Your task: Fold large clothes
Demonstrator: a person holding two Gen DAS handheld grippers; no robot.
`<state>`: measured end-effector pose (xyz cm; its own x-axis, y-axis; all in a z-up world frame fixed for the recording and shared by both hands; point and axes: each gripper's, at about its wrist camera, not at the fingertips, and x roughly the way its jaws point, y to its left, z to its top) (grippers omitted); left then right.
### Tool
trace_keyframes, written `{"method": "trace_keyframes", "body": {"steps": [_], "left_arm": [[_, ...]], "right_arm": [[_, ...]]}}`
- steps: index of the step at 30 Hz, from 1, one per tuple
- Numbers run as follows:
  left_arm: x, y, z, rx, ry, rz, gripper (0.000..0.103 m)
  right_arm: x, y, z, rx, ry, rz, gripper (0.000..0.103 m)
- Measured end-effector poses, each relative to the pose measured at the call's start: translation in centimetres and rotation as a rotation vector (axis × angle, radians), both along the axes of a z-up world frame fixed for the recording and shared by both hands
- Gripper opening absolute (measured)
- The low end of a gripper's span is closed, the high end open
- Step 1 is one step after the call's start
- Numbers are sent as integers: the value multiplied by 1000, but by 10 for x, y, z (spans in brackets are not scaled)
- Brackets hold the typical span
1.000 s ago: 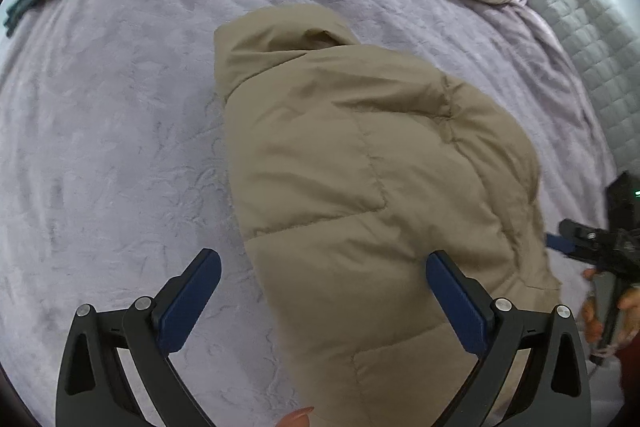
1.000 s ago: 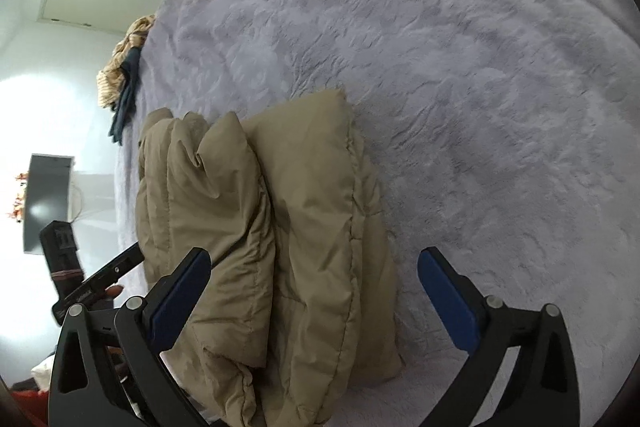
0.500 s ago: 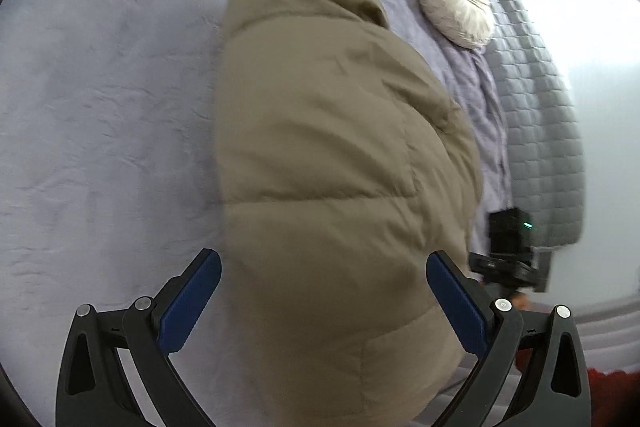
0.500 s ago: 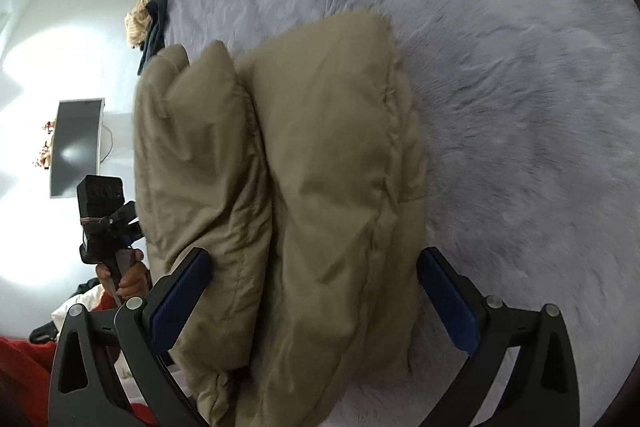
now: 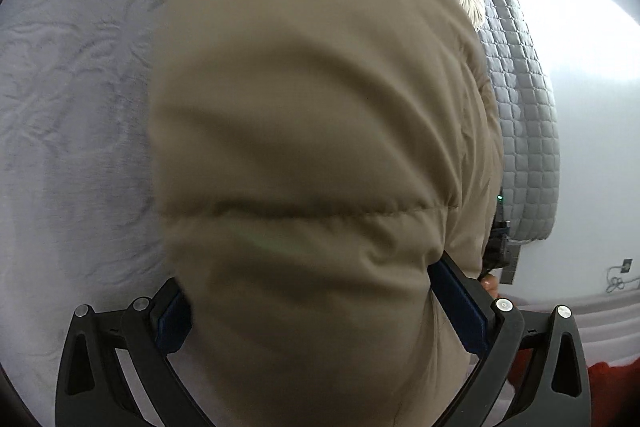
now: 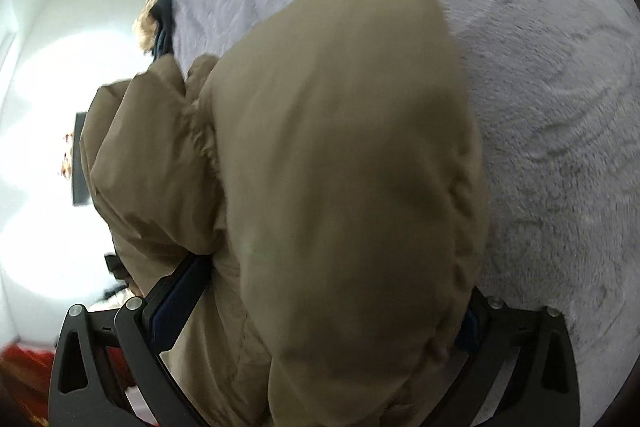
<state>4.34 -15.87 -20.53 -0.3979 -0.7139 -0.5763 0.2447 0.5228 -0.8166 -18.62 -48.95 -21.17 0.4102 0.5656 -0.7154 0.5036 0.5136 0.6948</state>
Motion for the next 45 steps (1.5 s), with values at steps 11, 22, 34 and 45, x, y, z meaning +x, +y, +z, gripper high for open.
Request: {"method": "trace_keyframes", "body": {"steps": [11, 22, 34, 45], "left_arm": [[1, -10, 38, -91, -60, 19, 89], [66, 40, 94, -141, -179, 59, 89], [175, 161, 82, -18, -261, 199, 89], [199, 195, 11, 13, -176, 291, 92]], "right_arm": [[-6, 13, 27, 55, -82, -121, 51], [67, 75, 61, 54, -195, -60, 51], [214, 174, 8, 110, -206, 40, 51], [239, 196, -19, 58, -131, 3, 55]]}}
